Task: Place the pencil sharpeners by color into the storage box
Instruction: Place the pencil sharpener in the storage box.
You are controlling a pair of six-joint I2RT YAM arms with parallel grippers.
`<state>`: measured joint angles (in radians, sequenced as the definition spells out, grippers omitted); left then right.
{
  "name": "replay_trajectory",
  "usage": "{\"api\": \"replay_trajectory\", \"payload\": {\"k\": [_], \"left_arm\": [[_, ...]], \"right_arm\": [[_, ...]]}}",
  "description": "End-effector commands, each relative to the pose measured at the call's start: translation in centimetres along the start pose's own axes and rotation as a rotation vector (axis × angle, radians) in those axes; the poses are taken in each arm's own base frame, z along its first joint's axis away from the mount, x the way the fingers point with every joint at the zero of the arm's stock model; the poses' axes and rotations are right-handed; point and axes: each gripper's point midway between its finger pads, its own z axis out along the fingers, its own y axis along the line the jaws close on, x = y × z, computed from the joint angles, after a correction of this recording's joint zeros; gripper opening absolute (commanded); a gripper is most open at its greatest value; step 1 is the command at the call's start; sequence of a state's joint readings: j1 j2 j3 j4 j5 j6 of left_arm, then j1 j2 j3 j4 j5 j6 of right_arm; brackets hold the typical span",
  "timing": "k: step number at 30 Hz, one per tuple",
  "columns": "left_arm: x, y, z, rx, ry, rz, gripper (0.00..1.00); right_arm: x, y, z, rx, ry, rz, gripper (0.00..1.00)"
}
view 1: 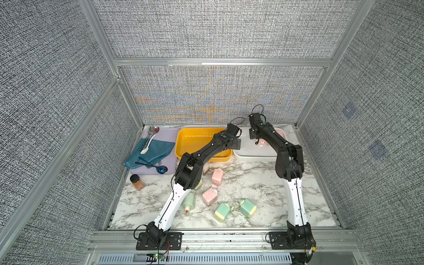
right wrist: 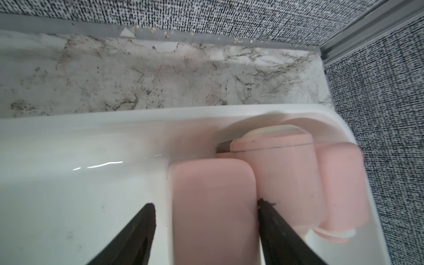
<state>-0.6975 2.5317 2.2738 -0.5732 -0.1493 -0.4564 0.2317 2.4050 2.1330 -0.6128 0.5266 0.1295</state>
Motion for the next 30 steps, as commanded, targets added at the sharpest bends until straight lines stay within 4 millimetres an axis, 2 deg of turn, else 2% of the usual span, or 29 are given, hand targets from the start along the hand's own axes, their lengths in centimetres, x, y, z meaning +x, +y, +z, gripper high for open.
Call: {"api": "replay_trajectory", "payload": {"k": [1, 4, 5, 6, 7, 16, 30], "left_arm": [[-0.1, 0.1, 0.0, -0.002, -0.001, -0.004, 0.99], [0.0, 0.2, 0.0, -0.007, 0.002, -0.002, 0.99], [-0.1, 0.2, -0.1, -0.009, 0.0, -0.005, 0.99], [0.0, 0.3, -0.1, -0.011, 0.003, -0.007, 0.99], [0.1, 0.3, 0.0, -0.011, 0.003, -0.009, 0.99], [1.0, 0.9, -0.6, -0.033, 0.035, -0.032, 0.99], [2.5, 2.0, -1.9, -0.071, 0.091, -0.071, 0.99]], "right_arm": [[-1.4, -0.2, -1.5, 0.01, -0.049, -0.026, 0.73], [-1.5, -0.2, -2.2, 0.027, -0.07, -0.064, 0.76], [-1.4, -0.4, -2.2, 0.043, -0.074, -0.078, 0.81], [-1.2, -0.5, -2.2, 0.057, -0.072, -0.091, 0.98], [-1.0, -0.7, -2.2, 0.069, -0.068, -0.104, 0.99], [0.9, -1.9, -1.1, 0.164, -0.017, -0.207, 0.99], [1.1, -3.1, -0.6, 0.227, -0.003, -0.246, 0.99]]}}
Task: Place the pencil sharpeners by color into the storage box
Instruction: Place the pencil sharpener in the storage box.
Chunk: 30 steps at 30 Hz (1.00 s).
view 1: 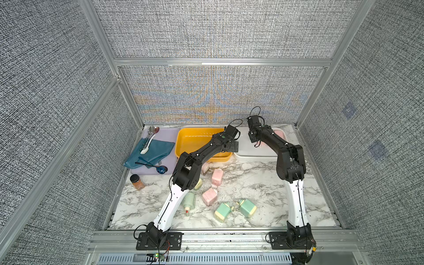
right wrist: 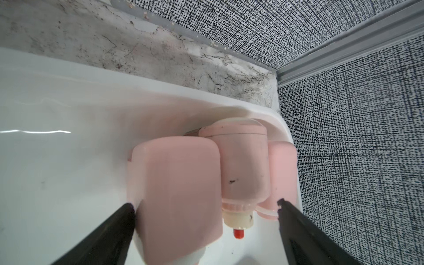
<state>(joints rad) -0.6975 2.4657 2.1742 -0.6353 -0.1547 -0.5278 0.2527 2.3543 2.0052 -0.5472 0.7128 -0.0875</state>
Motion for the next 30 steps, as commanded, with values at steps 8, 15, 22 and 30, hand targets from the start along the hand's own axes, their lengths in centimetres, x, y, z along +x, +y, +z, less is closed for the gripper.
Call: {"api": "replay_trajectory", "payload": {"k": [8, 15, 22, 30], "left_arm": [[-0.2, 0.2, -1.2, -0.004, 0.006, -0.024, 0.99], [-0.8, -0.5, -2.1, 0.032, -0.003, -0.011, 0.99], [-1.6, -1.3, -4.0, 0.077, -0.022, 0.005, 0.99], [-2.3, -1.3, -8.2, 0.131, -0.104, 0.06, 0.99]], "right_arm": [[-0.6, -0.9, -0.5, 0.023, -0.021, 0.035, 0.99], [-1.6, -0.8, -2.0, -0.032, -0.068, 0.086, 0.99], [-2.8, -1.3, -4.2, -0.058, -0.14, 0.135, 0.99], [-4.2, -3.7, -9.1, -0.113, -0.343, 0.267, 0.99]]}}
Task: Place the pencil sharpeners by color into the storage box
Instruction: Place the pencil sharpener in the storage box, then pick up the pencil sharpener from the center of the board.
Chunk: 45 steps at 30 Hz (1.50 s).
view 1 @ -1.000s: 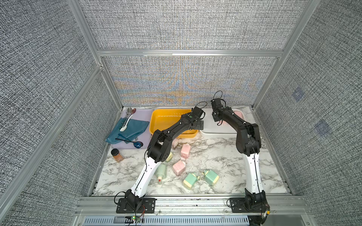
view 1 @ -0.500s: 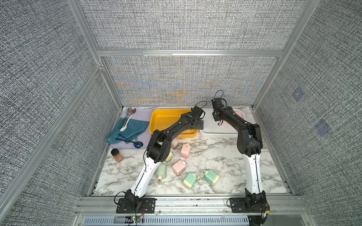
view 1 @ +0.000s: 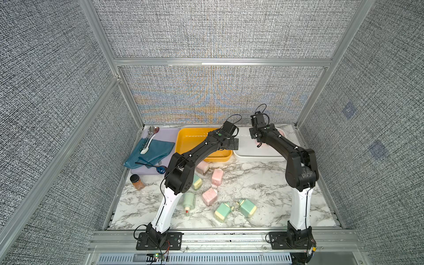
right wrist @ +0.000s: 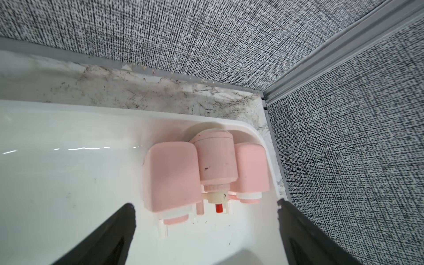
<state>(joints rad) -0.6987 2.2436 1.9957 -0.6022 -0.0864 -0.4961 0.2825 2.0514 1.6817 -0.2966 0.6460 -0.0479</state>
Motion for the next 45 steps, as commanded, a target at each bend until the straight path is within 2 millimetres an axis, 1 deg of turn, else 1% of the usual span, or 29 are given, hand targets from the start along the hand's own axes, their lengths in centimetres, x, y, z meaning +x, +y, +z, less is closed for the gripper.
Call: {"api": "replay_trajectory", "payload": {"k": [1, 3, 7, 10, 13, 15, 17, 20, 23, 24, 25, 26, 29, 32, 34, 36, 37, 40, 42, 45], "left_arm": [[-1.5, -0.5, -2.1, 0.031, -0.078, 0.049, 0.99], [-1.6, -0.1, -3.5, 0.022, -0.101, 0.063, 0.99], [-1.1, 0.8, -6.0, 0.011, -0.135, 0.102, 0.99], [-0.3, 1.2, -7.8, 0.023, -0.155, 0.146, 0.99], [0.7, 1.9, -9.0, 0.019, -0.16, 0.189, 0.99], [1.3, 2.4, -9.7, 0.012, -0.159, 0.206, 0.99], [2.4, 2.9, -10.4, 0.019, -0.162, 0.2, 0.99], [4.5, 2.6, -11.0, 0.092, -0.164, 0.209, 0.99], [6.7, 2.7, -11.7, 0.134, -0.157, 0.234, 0.99], [7.4, 2.8, -11.9, 0.142, -0.151, 0.241, 0.99], [8.1, 2.9, -12.2, 0.146, -0.15, 0.246, 0.99], [8.8, 3.0, -12.5, 0.154, -0.145, 0.253, 0.99], [10.7, 3.3, -13.4, 0.166, -0.137, 0.278, 0.99], [12.7, 3.2, -14.1, 0.17, -0.128, 0.306, 0.99], [13.8, 3.2, -14.3, 0.153, -0.127, 0.317, 0.99], [14.8, 3.4, -14.3, 0.13, -0.116, 0.331, 0.99], [15.3, 3.4, -14.2, 0.119, -0.112, 0.341, 0.97], [16.6, 3.4, -13.5, 0.094, -0.113, 0.362, 0.95], [17.2, 3.0, -12.8, 0.09, -0.113, 0.372, 0.94], [17.5, 2.6, -11.7, 0.059, -0.124, 0.381, 0.93]], "right_arm": [[-3.3, -0.8, -2.8, -0.071, -0.185, 0.137, 0.99], [-3.7, -2.1, -4.2, -0.093, -0.239, 0.228, 0.99], [-4.0, -3.4, -6.0, -0.206, -0.284, 0.333, 0.99], [-4.0, -4.5, -8.0, -0.228, -0.366, 0.38, 0.99], [-3.4, -5.5, -10.0, -0.244, -0.459, 0.426, 0.99], [-2.8, -6.0, -11.0, -0.266, -0.474, 0.453, 0.99], [-2.4, -5.7, -12.4, -0.359, -0.506, 0.468, 0.99], [-1.4, -5.2, -14.5, -0.46, -0.531, 0.51, 0.99], [0.0, -4.8, -15.7, -0.525, -0.534, 0.535, 0.99], [0.3, -4.6, -16.1, -0.546, -0.535, 0.539, 0.99], [1.2, -4.2, -16.1, -0.567, -0.524, 0.543, 0.99], [1.7, -4.1, -16.3, -0.579, -0.527, 0.553, 0.99], [2.7, -4.9, -16.5, -0.553, -0.524, 0.604, 0.99], [3.2, -5.5, -16.5, -0.522, -0.511, 0.614, 0.99], [3.3, -5.6, -16.5, -0.52, -0.49, 0.618, 0.99], [3.3, -5.1, -16.7, -0.55, -0.475, 0.601, 0.99], [3.1, -4.7, -17.1, -0.582, -0.477, 0.588, 0.99], [3.0, -3.8, -18.6, -0.672, -0.525, 0.553, 0.99], [3.0, -3.5, -19.2, -0.705, -0.535, 0.544, 0.99], [3.0, -3.0, -19.9, -0.751, -0.534, 0.541, 0.99]]}}
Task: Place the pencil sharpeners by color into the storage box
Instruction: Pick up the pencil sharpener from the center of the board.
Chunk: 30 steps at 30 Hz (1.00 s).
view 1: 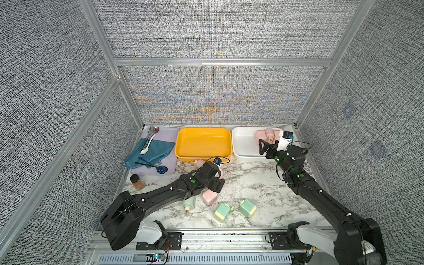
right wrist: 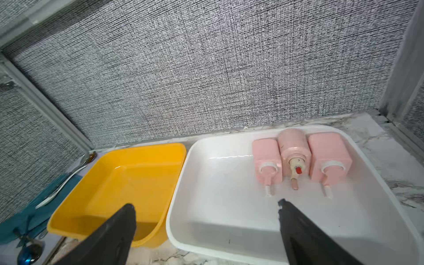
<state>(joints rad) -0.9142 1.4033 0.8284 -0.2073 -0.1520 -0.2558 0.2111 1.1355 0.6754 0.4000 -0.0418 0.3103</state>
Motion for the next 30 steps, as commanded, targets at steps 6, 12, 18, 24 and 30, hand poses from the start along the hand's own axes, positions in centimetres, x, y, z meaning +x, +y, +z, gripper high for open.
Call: {"api": "replay_trajectory", "payload": {"k": [6, 12, 18, 24, 30], "left_arm": [[-0.9, 1.6, 2.3, -0.158, -0.064, -0.047, 0.9], [-0.1, 1.9, 3.4, -0.175, -0.05, -0.053, 0.87], [0.4, 1.4, 4.0, -0.144, -0.06, -0.048, 0.85], [0.6, 1.4, 4.4, -0.147, -0.061, -0.025, 0.79], [0.8, 1.6, 4.7, -0.155, -0.055, -0.019, 0.68]], "right_arm": [[0.8, 1.3, -0.1, -0.076, 0.043, 0.054, 0.99], [0.9, 0.9, -0.3, -0.048, 0.052, 0.054, 0.99], [0.5, 0.8, -0.6, -0.036, 0.047, 0.045, 0.99], [0.4, 0.7, -0.7, -0.03, 0.052, 0.04, 0.99], [0.7, 1.1, -0.5, -0.049, 0.081, 0.008, 0.99]]}}
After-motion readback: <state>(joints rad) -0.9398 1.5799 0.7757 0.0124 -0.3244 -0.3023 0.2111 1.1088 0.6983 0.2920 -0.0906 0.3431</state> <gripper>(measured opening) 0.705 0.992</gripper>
